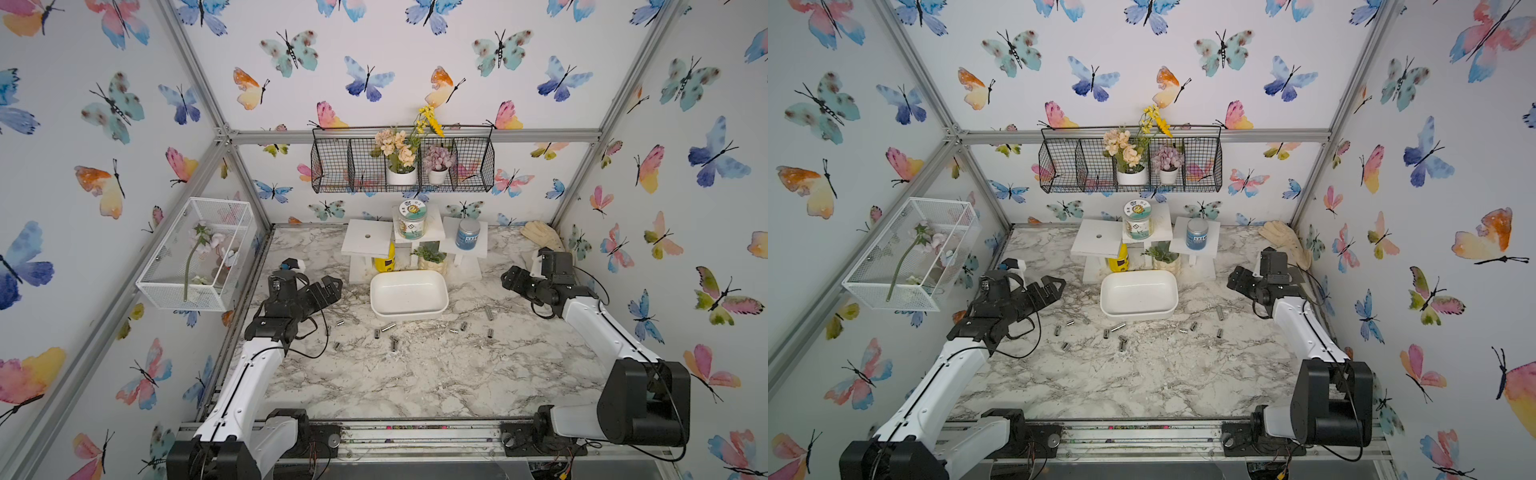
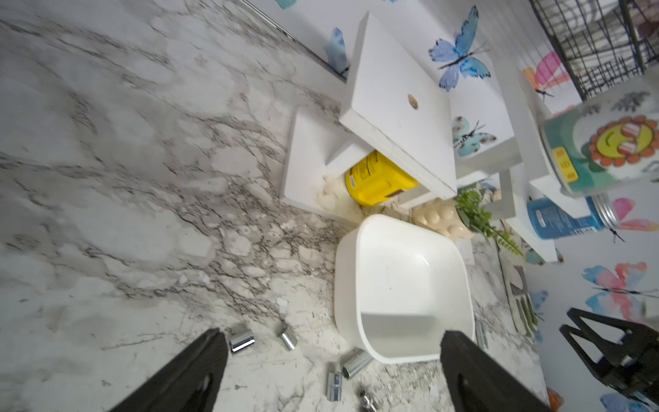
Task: Put the socket on the desktop into the storage box
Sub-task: Pick up the socket head from the center of the board.
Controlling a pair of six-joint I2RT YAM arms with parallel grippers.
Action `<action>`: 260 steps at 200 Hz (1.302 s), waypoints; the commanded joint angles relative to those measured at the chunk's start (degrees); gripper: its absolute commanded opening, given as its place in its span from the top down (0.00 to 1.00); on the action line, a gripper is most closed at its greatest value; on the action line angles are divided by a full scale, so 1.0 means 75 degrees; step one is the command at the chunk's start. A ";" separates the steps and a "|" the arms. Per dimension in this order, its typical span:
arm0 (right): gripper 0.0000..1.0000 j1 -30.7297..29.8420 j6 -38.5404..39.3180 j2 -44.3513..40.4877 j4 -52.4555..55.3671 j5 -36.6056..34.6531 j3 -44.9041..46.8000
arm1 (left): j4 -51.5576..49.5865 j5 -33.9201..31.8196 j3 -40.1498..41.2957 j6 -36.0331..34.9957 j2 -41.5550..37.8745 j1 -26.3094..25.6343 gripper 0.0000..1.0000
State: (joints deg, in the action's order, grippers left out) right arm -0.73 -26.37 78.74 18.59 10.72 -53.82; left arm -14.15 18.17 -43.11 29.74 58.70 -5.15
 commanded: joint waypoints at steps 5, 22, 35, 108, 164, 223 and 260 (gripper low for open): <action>0.19 -0.0017 0.0259 -0.0066 0.1031 0.0416 -0.0113 | -0.0791 0.0309 0.0041 0.0073 -0.0202 -0.0971 0.01; 0.20 -0.0020 0.0301 -0.0089 0.1170 0.0467 -0.0057 | -0.0794 0.0105 0.0002 0.0165 -0.0189 -0.1627 0.01; 0.19 -0.0031 0.0404 -0.0081 0.1237 0.0668 -0.0060 | -0.0777 0.0021 -0.0055 0.0256 -0.0102 -0.2012 0.01; 0.37 -0.0558 0.0610 0.1048 0.1995 -0.0071 -0.0414 | -0.0273 -0.0290 -0.0400 0.0471 0.0890 -0.3903 0.01; 0.43 -0.1042 0.0668 0.2120 0.2162 -0.0609 -0.1008 | -0.0199 -0.0489 -0.0627 0.0465 0.1352 -0.4445 0.01; 0.51 -0.1377 0.0622 0.3101 0.2373 -0.1161 -0.1539 | -0.0178 -0.0612 -0.0525 0.0595 0.1272 -0.4493 0.00; 0.57 -0.1440 0.0645 0.3306 0.2451 -0.1405 -0.1598 | -0.0103 -0.0616 -0.0394 0.0687 0.1217 -0.4504 0.00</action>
State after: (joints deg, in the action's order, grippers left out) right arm -11.25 -21.78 102.48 34.72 3.29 -64.34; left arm -15.92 14.87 -46.96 34.17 68.66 -38.65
